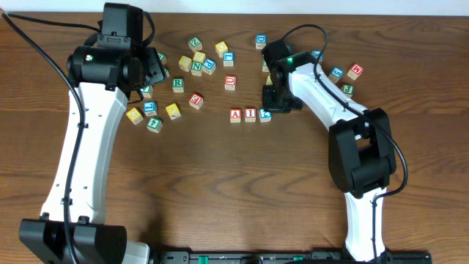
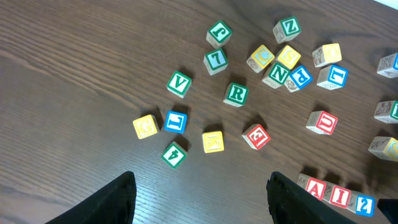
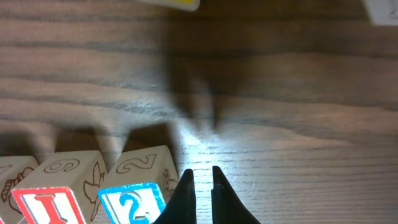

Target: Spell out AI2

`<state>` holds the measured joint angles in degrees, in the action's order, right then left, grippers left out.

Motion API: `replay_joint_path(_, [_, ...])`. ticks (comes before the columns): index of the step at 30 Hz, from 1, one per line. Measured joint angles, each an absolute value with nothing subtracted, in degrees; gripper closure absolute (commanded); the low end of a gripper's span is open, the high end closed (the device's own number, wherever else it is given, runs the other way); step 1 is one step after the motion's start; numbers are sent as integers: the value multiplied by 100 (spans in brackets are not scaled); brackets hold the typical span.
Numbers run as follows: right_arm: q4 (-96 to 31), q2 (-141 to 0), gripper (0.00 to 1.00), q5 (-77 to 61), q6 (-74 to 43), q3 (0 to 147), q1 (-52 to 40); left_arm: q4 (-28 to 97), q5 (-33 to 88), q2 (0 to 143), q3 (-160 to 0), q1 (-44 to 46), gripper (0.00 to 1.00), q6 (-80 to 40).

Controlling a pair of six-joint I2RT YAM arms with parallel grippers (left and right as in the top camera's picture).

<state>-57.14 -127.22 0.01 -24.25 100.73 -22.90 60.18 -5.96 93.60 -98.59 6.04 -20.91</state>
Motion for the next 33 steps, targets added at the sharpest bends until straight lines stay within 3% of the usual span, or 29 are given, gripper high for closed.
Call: replay_joint_path(33, [-5389, -12722, 95, -165, -2545, 9924, -2716, 6020, -593, 9360, -9859, 604, 33, -2091])
